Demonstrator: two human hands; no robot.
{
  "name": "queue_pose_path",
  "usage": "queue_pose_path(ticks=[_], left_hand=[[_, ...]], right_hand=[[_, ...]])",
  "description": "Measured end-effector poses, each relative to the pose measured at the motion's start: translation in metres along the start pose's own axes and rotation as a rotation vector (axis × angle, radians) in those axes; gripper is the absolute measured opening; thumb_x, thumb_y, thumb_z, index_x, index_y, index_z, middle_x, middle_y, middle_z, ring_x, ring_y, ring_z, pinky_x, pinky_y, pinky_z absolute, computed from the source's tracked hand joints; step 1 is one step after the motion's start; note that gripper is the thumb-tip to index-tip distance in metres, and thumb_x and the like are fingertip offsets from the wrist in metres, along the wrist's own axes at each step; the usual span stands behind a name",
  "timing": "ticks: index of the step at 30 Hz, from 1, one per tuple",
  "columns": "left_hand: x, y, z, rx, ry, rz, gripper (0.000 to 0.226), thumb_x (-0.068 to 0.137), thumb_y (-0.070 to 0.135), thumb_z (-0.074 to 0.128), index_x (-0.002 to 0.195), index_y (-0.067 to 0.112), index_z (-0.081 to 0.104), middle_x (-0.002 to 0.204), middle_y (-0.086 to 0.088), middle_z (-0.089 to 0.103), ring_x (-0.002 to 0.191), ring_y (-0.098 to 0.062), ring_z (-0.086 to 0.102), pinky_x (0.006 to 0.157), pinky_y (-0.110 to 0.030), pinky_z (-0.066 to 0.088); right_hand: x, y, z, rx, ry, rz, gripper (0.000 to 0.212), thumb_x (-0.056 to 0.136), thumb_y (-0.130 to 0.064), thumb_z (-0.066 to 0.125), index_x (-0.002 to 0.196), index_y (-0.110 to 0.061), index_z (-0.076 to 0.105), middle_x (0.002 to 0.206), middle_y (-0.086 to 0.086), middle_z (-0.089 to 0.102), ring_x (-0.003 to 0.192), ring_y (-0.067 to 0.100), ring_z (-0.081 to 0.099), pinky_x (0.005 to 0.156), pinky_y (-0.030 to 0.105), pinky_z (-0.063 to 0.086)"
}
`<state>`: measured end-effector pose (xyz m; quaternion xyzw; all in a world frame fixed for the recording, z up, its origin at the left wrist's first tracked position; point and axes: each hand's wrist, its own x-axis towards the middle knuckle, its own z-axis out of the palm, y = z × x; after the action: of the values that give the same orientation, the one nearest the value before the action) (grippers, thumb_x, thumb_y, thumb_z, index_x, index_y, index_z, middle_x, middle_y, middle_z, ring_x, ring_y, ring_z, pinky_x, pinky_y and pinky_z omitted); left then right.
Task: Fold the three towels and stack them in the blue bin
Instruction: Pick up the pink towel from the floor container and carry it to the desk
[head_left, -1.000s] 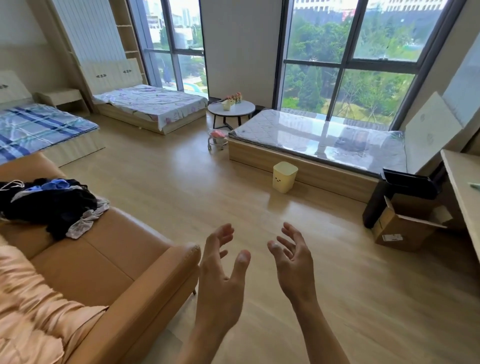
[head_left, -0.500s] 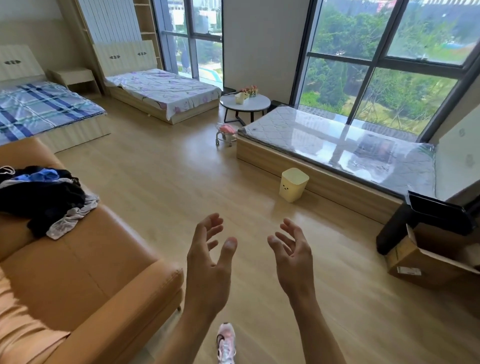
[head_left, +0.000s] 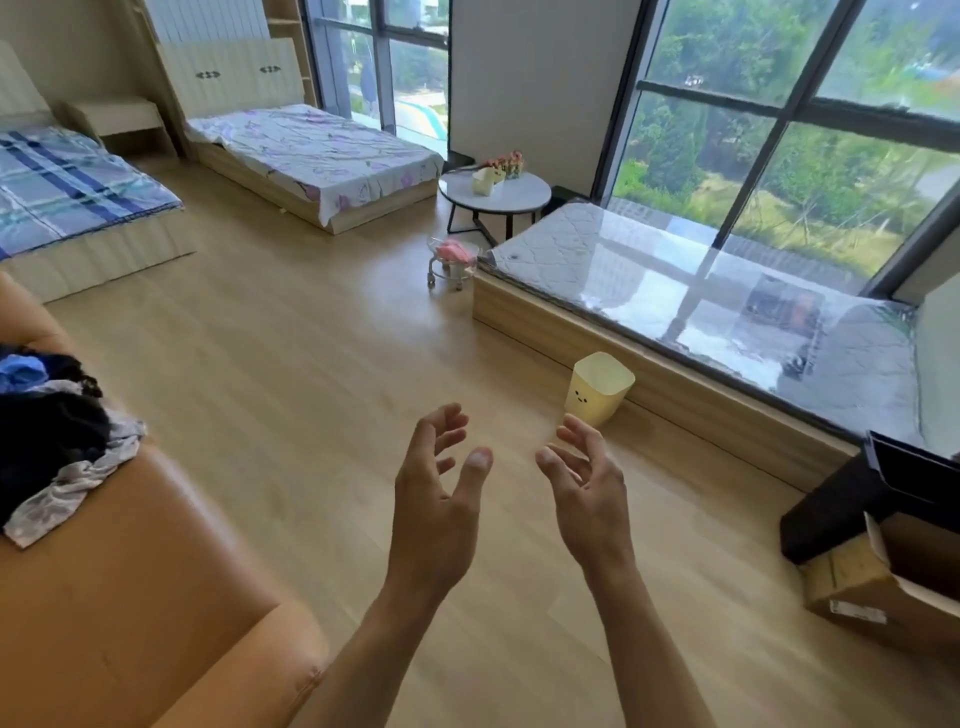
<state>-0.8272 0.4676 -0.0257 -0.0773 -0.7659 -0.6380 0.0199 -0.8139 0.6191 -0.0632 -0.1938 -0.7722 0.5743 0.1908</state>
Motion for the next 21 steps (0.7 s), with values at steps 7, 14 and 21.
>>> queue_pose_path(ticks=[7, 14, 21], left_hand=[[0.114, -0.027, 0.039, 0.004, -0.013, -0.059, 0.047, 0.085, 0.039, 0.054, 0.131, 0.031, 0.05, 0.127, 0.014, 0.06, 0.119, -0.001, 0.057, 0.102, -0.031, 0.049], [0.266, -0.043, 0.09, 0.038, 0.035, -0.057, 0.044, 0.086, 0.039, 0.055, 0.129, 0.034, 0.05, 0.126, 0.015, 0.061, 0.118, 0.0, 0.057, 0.1, -0.028, 0.05], [0.41, -0.042, 0.132, 0.005, 0.088, -0.066, 0.039, 0.088, 0.035, 0.056, 0.127, 0.033, 0.053, 0.123, 0.015, 0.062, 0.117, -0.001, 0.059, 0.096, -0.024, 0.049]], right_hand=[[0.121, 0.021, 0.029, 0.043, -0.008, 0.069, 0.052, 0.093, -0.025, 0.067, 0.142, -0.021, 0.051, 0.132, 0.0, 0.062, 0.113, 0.011, 0.064, 0.088, 0.022, 0.052], [0.289, 0.026, 0.072, 0.066, -0.093, 0.029, 0.049, 0.094, -0.025, 0.067, 0.14, -0.019, 0.052, 0.13, 0.0, 0.063, 0.11, 0.011, 0.065, 0.095, 0.031, 0.056], [0.455, 0.006, 0.105, 0.07, -0.185, -0.026, 0.047, 0.093, -0.027, 0.067, 0.138, -0.022, 0.053, 0.126, -0.005, 0.064, 0.106, 0.004, 0.066, 0.089, 0.023, 0.054]])
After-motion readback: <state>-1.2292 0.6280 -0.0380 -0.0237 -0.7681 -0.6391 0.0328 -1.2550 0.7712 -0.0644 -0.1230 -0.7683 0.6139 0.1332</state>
